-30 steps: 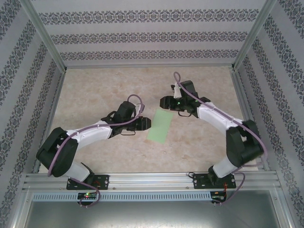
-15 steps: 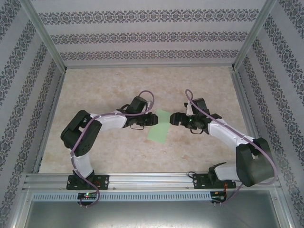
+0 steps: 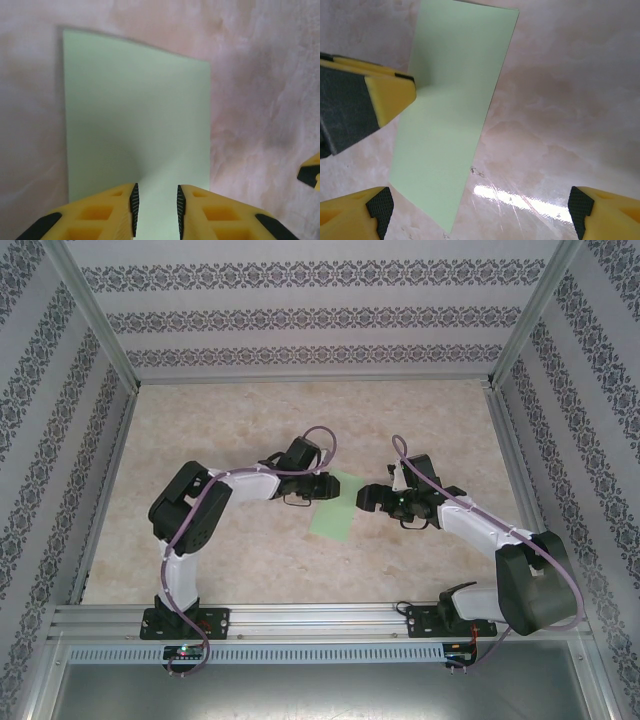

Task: Fold a paper plane with a square sheet of paper (fold left side to right side)
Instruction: Fold the triangle a second time at the center of the table.

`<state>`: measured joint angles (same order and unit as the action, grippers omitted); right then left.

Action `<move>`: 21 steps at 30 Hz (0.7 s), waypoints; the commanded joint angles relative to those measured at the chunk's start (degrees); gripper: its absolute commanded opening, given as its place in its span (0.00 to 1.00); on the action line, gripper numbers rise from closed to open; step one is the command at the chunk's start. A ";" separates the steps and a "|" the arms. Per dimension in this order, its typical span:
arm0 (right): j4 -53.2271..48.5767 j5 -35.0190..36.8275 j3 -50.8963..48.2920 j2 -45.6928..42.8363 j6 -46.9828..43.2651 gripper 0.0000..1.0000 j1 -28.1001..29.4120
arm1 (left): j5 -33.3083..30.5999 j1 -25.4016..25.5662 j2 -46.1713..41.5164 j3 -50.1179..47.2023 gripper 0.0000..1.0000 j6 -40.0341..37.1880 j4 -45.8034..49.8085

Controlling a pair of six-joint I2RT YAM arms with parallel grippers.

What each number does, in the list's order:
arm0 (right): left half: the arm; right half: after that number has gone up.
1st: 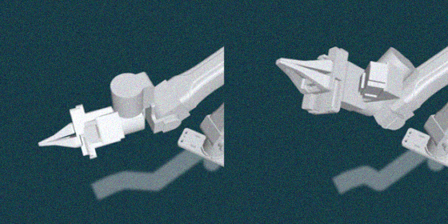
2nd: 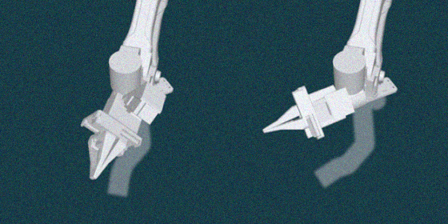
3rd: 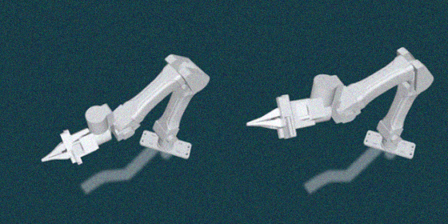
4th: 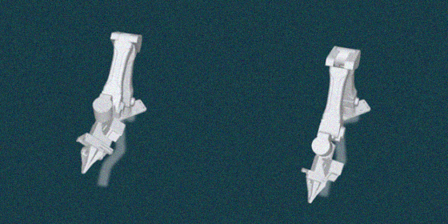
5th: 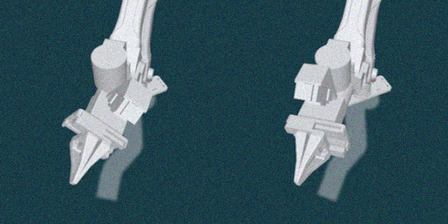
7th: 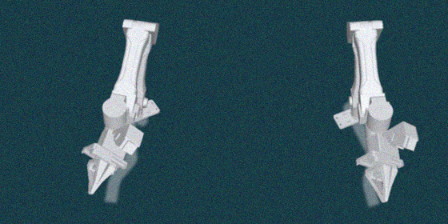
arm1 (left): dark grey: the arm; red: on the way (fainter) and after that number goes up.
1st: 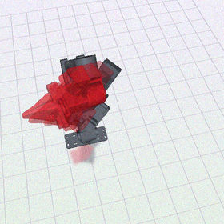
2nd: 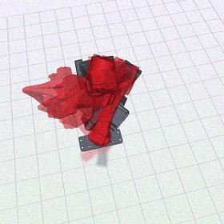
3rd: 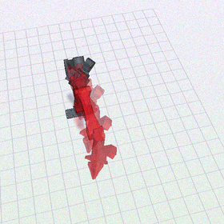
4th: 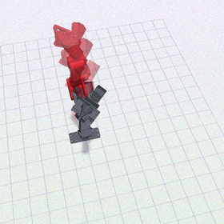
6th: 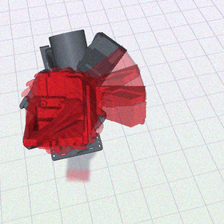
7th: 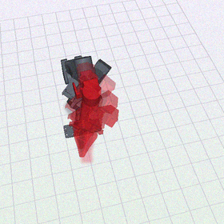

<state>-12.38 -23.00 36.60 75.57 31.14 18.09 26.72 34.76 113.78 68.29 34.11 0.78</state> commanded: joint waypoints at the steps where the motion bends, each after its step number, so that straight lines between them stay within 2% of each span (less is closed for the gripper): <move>1: -0.91 0.47 0.25 -1.08 -0.36 0.92 -0.52 | -0.41 -0.40 2.58 4.18 0.32 -3.32 3.55; 6: -3.36 2.72 0.40 -2.29 -1.40 0.92 -0.59 | -2.18 -0.40 5.69 8.52 0.33 -5.67 7.43; 11: -5.15 4.19 0.71 -3.21 -2.21 0.92 -0.52 | -7.16 -0.40 6.72 10.89 0.33 -7.30 12.52; 21: -4.52 3.03 0.75 -1.28 -1.91 0.92 -0.52 | -13.56 -0.55 1.17 6.02 0.33 -5.77 14.22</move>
<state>-16.56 -20.18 36.62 73.43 29.78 18.09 16.97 34.74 117.60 76.18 28.86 10.79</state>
